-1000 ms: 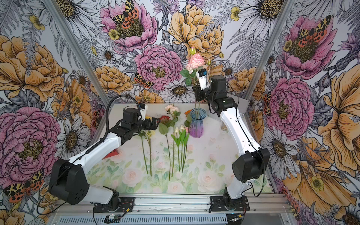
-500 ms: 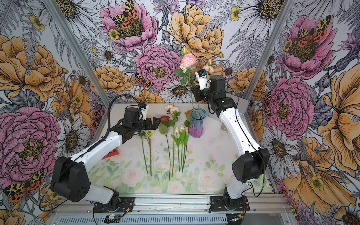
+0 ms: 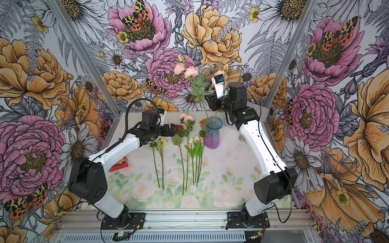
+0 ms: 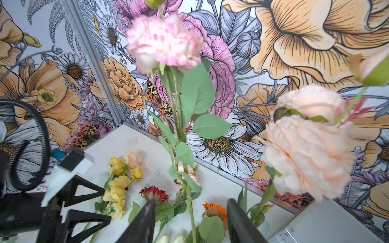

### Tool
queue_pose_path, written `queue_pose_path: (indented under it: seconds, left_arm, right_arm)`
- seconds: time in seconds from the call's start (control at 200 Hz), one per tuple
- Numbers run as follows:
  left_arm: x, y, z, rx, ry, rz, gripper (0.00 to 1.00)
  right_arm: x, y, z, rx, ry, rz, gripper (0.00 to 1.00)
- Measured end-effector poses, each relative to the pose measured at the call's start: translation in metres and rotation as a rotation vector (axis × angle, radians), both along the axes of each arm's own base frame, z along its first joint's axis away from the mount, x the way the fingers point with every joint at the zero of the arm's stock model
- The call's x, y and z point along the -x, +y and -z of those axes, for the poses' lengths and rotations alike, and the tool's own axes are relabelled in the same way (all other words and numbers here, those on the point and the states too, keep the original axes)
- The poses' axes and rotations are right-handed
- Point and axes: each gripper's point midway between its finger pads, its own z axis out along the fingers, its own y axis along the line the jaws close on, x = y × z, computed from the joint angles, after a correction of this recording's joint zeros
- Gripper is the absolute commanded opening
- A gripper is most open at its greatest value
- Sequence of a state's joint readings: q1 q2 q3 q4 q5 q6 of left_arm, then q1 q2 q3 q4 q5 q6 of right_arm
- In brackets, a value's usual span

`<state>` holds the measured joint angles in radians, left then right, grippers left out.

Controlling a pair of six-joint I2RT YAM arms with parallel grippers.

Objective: Place the pink flowers into the vase
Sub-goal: Place the flower in the vase, then pick up the flower at the center of the board.

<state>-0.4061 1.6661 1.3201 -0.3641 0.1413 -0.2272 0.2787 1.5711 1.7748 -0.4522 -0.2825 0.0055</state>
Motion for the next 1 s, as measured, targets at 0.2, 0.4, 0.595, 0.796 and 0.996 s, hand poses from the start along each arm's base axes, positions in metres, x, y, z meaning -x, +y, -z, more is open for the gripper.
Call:
queue_pose_path:
  seconds: [0.2,0.4,0.595,0.796,0.996]
  left_arm:
    - [-0.024,-0.023,0.025,-0.035,0.079,0.022,0.81]
    - [-0.037,-0.041,0.062,-0.074,0.183,0.035,0.64]
    - [-0.051,-0.053,0.076,-0.072,0.233,0.025,0.49]
    - [-0.06,-0.064,0.079,-0.052,0.252,0.023,0.39]
    - [-0.049,-0.077,0.085,-0.054,0.286,0.041,0.35]
  right_arm:
    - [0.033,-0.002,-0.028,-0.019,-0.061,-0.019,0.64]
    - [0.06,-0.007,-0.032,-0.024,-0.078,-0.024,0.66]
    - [0.071,-0.013,-0.019,-0.014,-0.059,-0.006,0.66]
    - [0.076,-0.02,-0.004,0.0,-0.035,0.02,0.66]
    - [0.081,-0.025,-0.001,0.004,-0.037,0.039,0.66]
